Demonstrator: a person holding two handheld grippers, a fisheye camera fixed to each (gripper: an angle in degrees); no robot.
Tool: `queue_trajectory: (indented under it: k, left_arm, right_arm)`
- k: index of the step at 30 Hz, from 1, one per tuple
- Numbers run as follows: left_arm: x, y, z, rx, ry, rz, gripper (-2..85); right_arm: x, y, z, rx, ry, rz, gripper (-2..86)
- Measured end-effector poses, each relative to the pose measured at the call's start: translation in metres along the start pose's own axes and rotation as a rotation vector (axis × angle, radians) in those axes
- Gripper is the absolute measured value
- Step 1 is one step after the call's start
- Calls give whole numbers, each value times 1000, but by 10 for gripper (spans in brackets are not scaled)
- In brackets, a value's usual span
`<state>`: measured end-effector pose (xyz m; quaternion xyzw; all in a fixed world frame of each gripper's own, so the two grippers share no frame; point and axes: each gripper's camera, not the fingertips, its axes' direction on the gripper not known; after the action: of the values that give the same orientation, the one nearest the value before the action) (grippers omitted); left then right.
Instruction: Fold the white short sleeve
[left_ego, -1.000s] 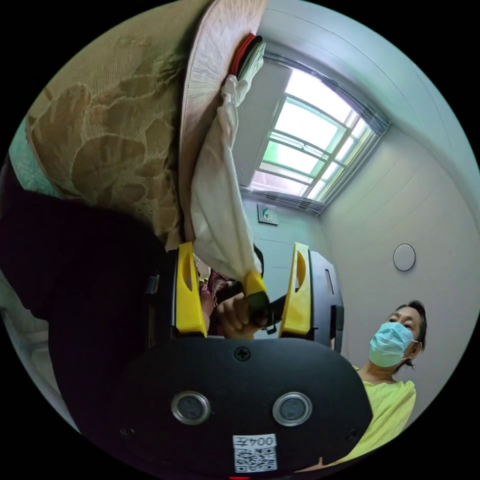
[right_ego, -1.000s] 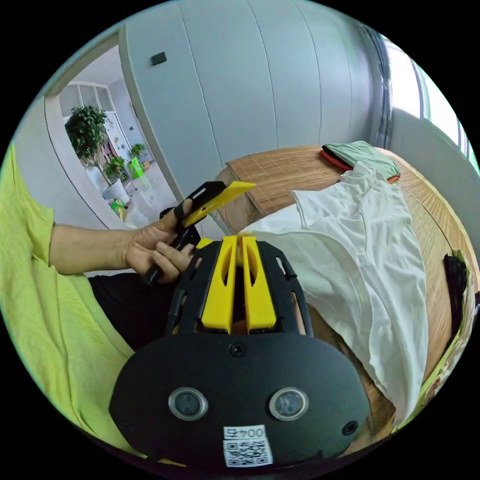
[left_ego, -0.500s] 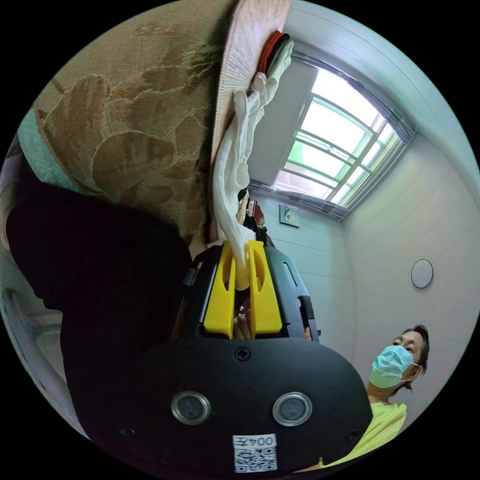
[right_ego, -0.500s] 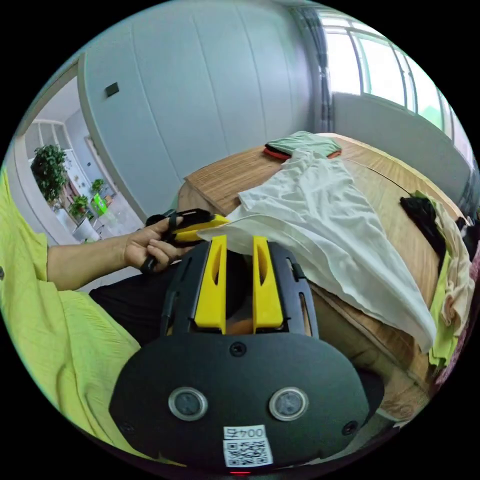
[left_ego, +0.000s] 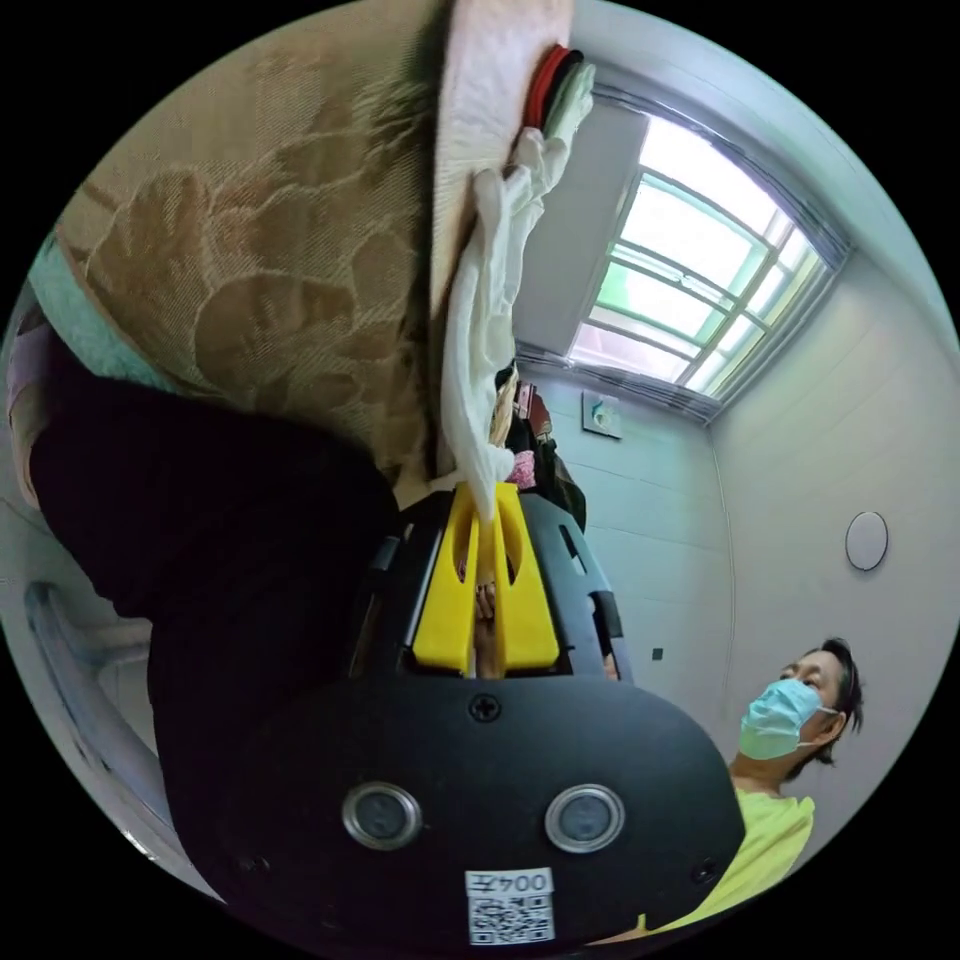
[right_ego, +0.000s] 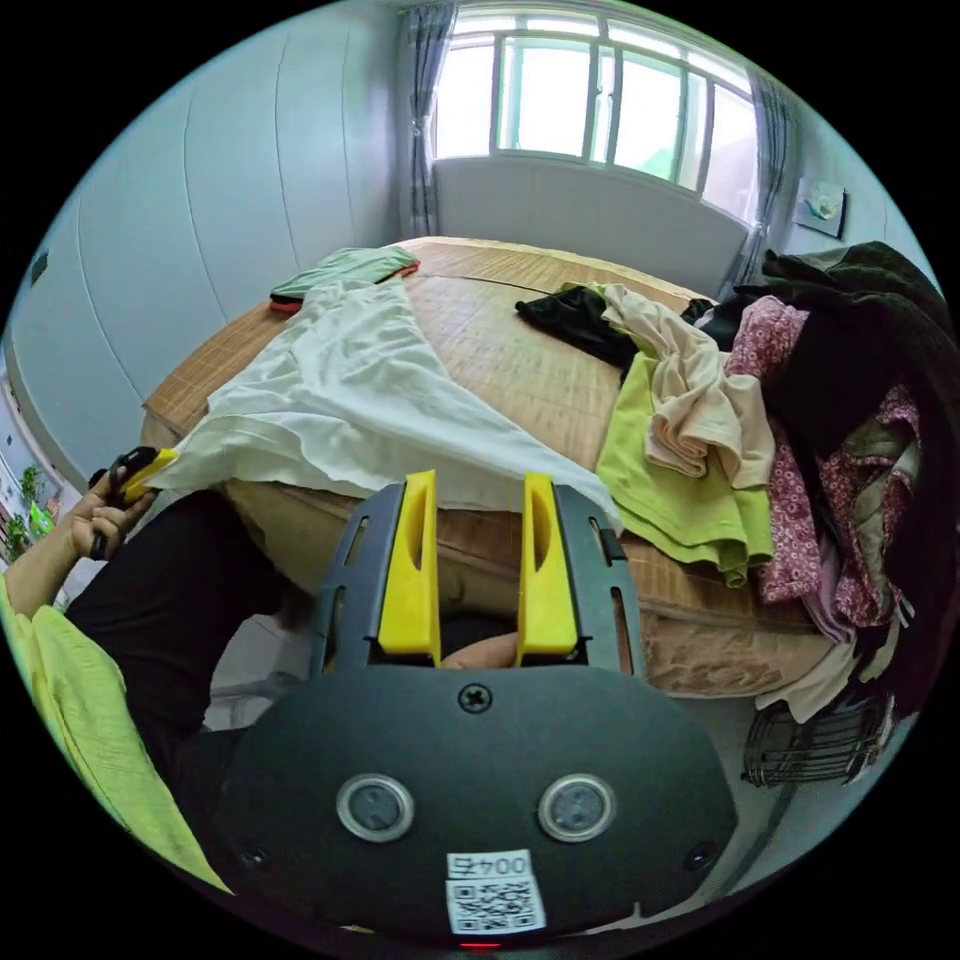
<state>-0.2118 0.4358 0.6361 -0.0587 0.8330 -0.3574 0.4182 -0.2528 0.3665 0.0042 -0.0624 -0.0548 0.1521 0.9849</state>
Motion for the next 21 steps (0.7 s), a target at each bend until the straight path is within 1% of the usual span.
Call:
queue_trajectory:
  k: [2,6,7,12,15,17,19,20,21]
  left_arm:
    - [18,4,-7,-9,-20,51,32]
    - [41,10,-23,-3,-44,105,30]
    - [42,11,-24,-2,-47,106,30]
    - [37,26,-14,3,-22,85,31]
    - [35,36,-8,12,-29,79,32]
    - [34,42,-6,21,-31,77,32]
    - [38,47,-4,21,-41,83,33]
    - [43,50,-2,20,-51,97,33]
    - [52,53,0,17,-49,118,34]
  right_arm:
    - [7,3,7,-25,41,-52,141]
    - [2,8,34,-97,147,-256,157]
    - [-2,11,46,-134,161,-333,157]
    - [-14,30,73,-235,160,-548,142]
    - [-10,50,91,-220,284,-648,137]
    - [-3,58,107,-204,334,-676,121]
    - [12,63,124,-165,401,-677,44]
    - [17,63,126,-162,384,-680,36]
    - [31,60,129,-215,302,-685,19]
